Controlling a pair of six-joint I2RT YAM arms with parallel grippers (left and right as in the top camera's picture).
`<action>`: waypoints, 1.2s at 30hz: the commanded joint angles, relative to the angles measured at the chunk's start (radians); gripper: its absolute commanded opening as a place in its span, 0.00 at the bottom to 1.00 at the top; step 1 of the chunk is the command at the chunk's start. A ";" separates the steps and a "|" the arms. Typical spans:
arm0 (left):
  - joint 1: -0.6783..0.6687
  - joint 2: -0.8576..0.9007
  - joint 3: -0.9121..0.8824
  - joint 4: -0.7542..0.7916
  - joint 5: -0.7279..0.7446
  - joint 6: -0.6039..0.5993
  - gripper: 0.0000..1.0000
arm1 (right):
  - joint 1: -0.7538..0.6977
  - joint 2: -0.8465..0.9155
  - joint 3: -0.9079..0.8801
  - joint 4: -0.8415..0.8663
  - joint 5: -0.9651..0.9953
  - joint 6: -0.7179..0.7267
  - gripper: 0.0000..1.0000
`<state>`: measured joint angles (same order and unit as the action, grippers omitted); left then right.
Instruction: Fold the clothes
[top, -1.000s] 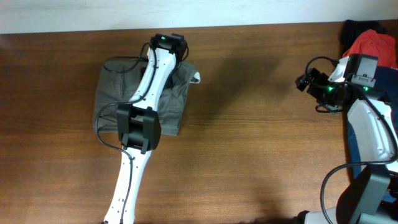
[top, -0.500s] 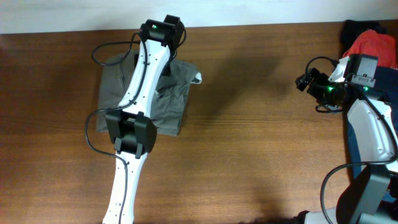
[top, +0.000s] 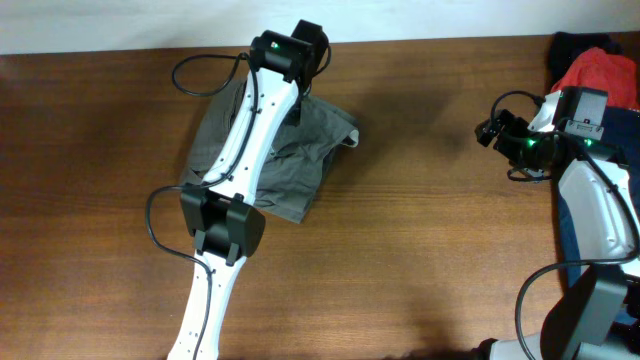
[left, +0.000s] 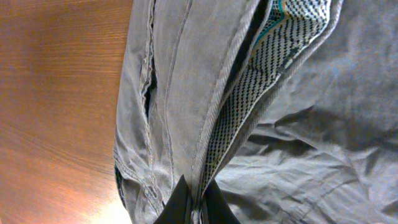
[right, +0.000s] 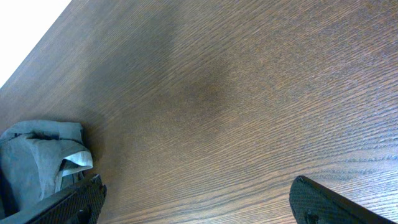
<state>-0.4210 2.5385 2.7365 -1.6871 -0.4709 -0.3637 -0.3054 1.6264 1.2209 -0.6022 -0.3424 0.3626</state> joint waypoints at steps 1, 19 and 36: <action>0.011 -0.072 0.020 -0.001 -0.004 0.012 0.01 | -0.003 -0.004 0.002 0.000 -0.005 -0.003 0.99; -0.009 -0.093 0.020 0.010 0.003 0.149 0.00 | -0.003 -0.004 0.002 0.013 -0.017 0.024 0.99; -0.002 -0.095 0.020 0.024 0.068 0.087 0.00 | 0.395 0.172 -0.011 0.293 -0.183 0.311 0.14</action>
<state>-0.4252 2.5107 2.7365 -1.6638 -0.4145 -0.2539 0.0242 1.7306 1.2190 -0.3542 -0.5575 0.5411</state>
